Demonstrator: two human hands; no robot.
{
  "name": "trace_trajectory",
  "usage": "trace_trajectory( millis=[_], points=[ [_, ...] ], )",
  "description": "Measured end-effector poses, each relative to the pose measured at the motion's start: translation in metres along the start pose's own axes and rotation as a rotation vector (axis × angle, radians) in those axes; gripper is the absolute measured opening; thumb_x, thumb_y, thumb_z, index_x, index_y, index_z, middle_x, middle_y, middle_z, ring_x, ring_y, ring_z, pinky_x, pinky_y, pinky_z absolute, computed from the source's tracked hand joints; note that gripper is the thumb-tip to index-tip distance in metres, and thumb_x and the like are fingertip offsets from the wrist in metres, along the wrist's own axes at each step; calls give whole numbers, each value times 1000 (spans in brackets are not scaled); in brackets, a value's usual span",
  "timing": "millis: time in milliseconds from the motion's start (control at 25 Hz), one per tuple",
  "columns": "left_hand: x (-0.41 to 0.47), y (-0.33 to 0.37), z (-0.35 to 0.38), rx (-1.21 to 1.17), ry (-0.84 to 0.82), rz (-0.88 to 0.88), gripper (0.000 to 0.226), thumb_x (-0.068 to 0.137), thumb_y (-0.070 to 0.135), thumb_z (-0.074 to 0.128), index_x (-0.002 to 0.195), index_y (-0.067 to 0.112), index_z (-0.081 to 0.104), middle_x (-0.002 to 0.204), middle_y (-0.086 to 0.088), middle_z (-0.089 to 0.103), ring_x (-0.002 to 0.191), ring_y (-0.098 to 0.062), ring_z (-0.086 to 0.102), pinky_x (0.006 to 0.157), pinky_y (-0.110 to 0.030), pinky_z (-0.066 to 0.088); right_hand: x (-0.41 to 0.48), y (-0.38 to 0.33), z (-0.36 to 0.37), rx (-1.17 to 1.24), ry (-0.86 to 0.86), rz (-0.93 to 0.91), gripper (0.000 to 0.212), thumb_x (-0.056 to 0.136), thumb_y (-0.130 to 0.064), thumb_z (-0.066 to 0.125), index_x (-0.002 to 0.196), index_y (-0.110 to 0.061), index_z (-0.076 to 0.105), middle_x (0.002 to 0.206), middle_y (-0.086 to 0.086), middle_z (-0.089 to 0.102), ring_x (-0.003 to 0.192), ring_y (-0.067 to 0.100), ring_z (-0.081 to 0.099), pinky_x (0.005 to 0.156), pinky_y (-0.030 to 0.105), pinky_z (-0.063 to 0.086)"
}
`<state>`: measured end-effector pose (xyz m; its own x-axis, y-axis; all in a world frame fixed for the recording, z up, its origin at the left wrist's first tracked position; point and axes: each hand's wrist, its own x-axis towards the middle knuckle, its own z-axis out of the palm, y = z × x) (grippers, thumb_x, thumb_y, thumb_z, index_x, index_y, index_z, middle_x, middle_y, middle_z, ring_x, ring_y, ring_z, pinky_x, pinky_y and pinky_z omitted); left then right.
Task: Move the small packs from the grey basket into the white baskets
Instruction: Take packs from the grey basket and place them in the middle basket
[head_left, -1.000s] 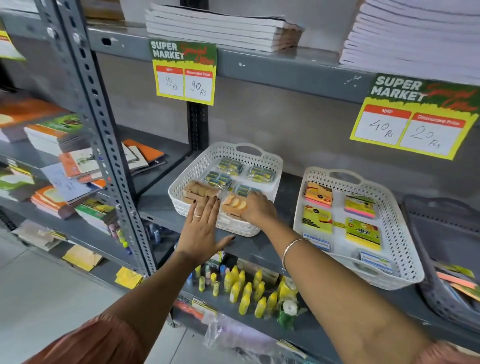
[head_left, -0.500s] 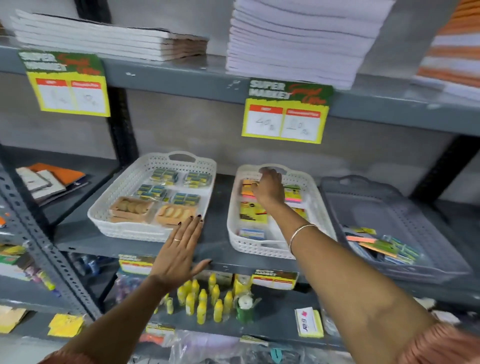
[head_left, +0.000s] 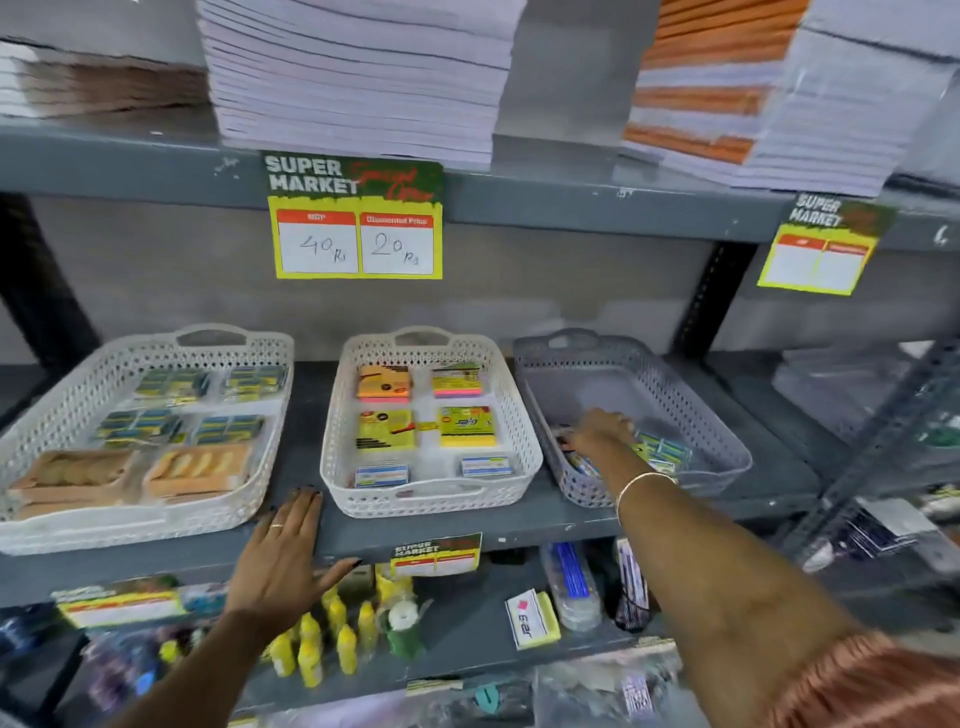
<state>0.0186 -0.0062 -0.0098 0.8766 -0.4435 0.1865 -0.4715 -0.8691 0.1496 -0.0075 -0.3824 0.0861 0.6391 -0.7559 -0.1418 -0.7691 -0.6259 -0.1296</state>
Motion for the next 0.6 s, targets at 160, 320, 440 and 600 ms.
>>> trace_trajectory(
  millis=[160,320,440,600],
  points=[
    [2,4,-1,17,-25,-35,112,69,84,1,132,0,42,136,-19,49,125,-33,47,106,-48,35,2,-8,10,1,-10,31,57,90,-25,53,141,-4,38,148,22,38,136,36,37,107,43,38],
    [0,5,-3,23,-41,-38,107,72,81,3,132,2,42,135,-17,51,124,-31,48,106,-47,35,4,-12,13,17,-5,78,63,88,-30,55,141,-4,32,145,20,43,134,35,37,106,41,38],
    [0,6,-4,34,-32,-31,106,72,81,3,133,3,40,137,-15,49,127,-29,45,107,-45,34,6,-11,9,19,86,91,70,87,-46,55,138,-2,35,142,21,44,132,35,38,105,38,36],
    [-1,4,-3,43,-27,-29,106,71,81,2,135,4,37,140,-14,46,130,-27,42,109,-44,32,2,-22,-11,204,188,143,86,85,-61,49,143,0,30,149,23,35,137,36,32,108,40,32]
  ],
)
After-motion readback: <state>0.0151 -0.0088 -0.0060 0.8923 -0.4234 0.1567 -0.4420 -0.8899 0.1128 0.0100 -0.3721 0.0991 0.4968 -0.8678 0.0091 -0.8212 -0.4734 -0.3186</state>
